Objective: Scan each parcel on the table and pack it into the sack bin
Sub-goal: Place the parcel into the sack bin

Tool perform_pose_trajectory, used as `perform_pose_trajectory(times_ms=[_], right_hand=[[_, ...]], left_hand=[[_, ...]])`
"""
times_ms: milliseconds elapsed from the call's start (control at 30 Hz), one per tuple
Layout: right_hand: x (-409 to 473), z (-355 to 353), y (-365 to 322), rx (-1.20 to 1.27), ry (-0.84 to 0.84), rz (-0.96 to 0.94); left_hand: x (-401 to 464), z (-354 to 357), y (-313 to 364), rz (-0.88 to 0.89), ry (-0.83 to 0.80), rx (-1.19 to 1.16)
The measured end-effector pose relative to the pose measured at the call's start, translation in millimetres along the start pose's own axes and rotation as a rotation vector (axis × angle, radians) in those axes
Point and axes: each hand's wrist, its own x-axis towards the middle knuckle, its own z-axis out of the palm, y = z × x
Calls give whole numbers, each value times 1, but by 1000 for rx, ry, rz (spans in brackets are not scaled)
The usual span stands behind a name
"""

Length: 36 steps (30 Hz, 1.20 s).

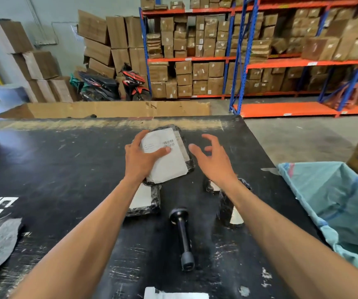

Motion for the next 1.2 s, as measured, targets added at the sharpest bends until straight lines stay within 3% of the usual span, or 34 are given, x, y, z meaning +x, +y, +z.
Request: perform_pose_trajectory(times_ms=[233,400,633,800,1033,1200], right_hand=[[30,-77,33,-7,-121,-139],[37,-152,72,60,-21,-189],[40,-286,152,162,121,-64],[38,-358,224,156,171,86],[41,-393,341,147,129,325],[52,-382,407,169,44,486]], left_hand=[[-7,91,69,141,-174,-95],[-13,185,107,223,-261,-117],[-37,345,148,146,-524,-114],[-66,441,141,2,-568,-117],[-100,491,61,-4,-677,349],[-100,512,24,251,-685,688]])
